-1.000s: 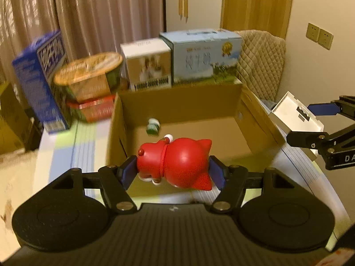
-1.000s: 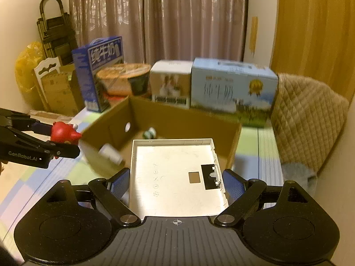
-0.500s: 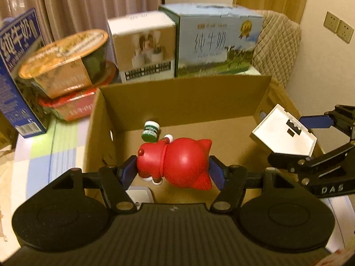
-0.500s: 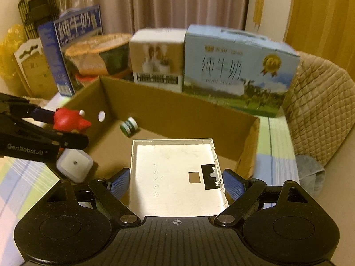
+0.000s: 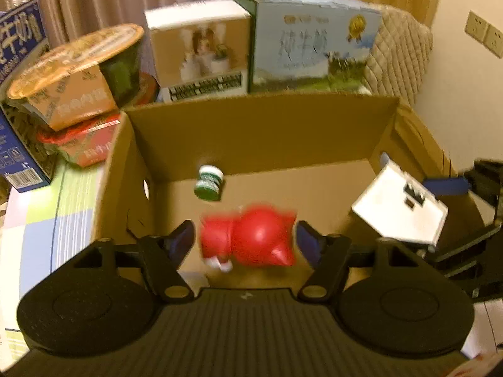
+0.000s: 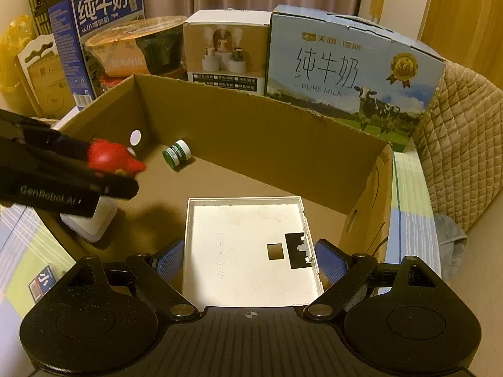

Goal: Organize rigid objects
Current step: 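Lower the red pig and white panel into the box and open both tools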

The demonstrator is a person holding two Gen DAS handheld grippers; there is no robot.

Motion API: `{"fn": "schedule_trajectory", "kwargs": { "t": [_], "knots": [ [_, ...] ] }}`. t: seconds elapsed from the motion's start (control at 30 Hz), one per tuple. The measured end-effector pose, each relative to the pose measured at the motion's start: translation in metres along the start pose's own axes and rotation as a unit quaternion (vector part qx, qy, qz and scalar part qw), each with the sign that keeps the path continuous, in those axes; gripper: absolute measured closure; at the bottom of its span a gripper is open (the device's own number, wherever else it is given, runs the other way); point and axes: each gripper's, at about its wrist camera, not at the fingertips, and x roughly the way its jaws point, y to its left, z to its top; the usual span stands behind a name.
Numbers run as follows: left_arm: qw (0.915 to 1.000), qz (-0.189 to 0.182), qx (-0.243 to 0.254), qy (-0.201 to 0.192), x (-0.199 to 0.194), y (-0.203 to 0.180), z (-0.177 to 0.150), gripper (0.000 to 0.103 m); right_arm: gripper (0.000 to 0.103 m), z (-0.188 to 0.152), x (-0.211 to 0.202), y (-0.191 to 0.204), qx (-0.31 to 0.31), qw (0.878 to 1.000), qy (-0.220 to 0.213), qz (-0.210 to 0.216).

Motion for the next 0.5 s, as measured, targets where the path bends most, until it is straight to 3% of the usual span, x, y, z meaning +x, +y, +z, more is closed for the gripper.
{"fn": "schedule_trajectory", "kwargs": {
  "t": [0.5],
  "knots": [
    [0.9998, 0.013, -0.003, -0.014, -0.026, 0.010, -0.002, 0.029, 0.018, -0.002, -0.006, 0.000, 0.005, 1.000, -0.004, -0.003]
  ]
}}
